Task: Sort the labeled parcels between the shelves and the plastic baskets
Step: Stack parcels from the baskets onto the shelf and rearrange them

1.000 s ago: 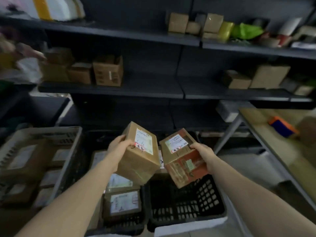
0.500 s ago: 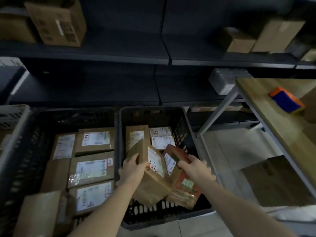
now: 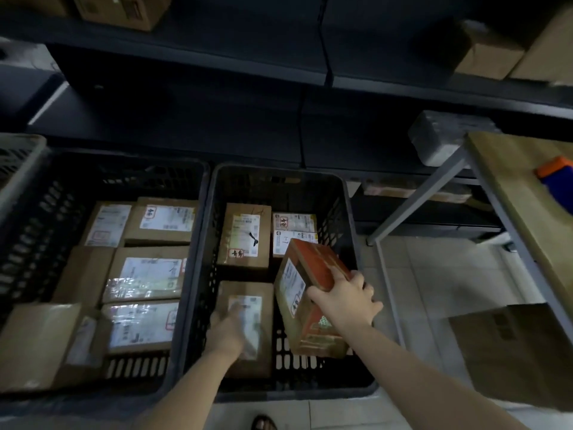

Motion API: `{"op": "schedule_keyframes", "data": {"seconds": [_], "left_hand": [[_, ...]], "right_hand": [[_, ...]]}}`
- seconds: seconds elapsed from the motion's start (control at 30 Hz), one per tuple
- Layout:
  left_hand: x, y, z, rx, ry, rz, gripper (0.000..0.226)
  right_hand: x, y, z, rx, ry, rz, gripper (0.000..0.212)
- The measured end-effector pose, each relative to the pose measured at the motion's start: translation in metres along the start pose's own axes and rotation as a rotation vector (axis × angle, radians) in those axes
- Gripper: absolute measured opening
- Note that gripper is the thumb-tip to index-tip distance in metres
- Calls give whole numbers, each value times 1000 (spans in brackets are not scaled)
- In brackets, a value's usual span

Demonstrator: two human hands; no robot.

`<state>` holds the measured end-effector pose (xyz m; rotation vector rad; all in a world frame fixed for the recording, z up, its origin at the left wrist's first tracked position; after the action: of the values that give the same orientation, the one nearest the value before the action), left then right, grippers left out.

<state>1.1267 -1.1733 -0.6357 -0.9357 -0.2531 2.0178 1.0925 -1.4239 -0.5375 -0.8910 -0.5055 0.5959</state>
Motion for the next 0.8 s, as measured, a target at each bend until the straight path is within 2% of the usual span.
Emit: {"op": "schedule_keyframes", "data": {"seconds": [0.1, 0.2, 0.27, 0.33, 0.43, 0.53, 0.6, 0.63, 0.67, 0.73, 0.8], "left_hand": [[-3, 41, -3, 180, 175, -535, 72], [-9, 67, 11, 373, 261, -899, 64], [-8, 70, 12, 409, 235, -998, 60], [-17, 67, 9, 355, 242, -1041, 59], [-30, 50, -1, 232, 200, -963, 56], [-37, 26, -8, 161, 158, -822, 50], [-38, 14, -10, 136, 180, -823, 48], [-38, 12, -12, 128, 196, -828, 48], [-36, 11, -13, 128, 211, -829, 49], [-32, 16, -13, 175, 233, -830, 57], [-26, 30, -13, 266, 255, -870, 65]], "right_hand": [[1, -1, 0, -12, -8, 13, 74], [-1, -4, 3, -44, -5, -34, 74], [-3, -3, 7, -65, -7, -44, 74], [-3, 2, 12, -72, -14, -35, 75], [-4, 22, 18, -22, 11, -110, 77], [-9, 49, 19, 66, 71, -489, 80], [-16, 57, 16, 66, 79, -642, 67], [-19, 58, 15, 62, 69, -603, 58], [-24, 60, 11, 58, 56, -511, 57], [-32, 66, 4, 79, 42, -245, 73], [-28, 82, 0, 170, -25, -9, 73]]}}
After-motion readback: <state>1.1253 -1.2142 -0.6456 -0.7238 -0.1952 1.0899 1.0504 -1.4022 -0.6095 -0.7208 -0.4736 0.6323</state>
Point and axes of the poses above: each hand's wrist, its own z-axis away from the middle knuckle, its own y-axis out of the palm, x = y × z, the point moved 10 cm from there along -z, towards the middle knuckle, and after that the axes turned 5 degrees about x, right-handed, at the moved point
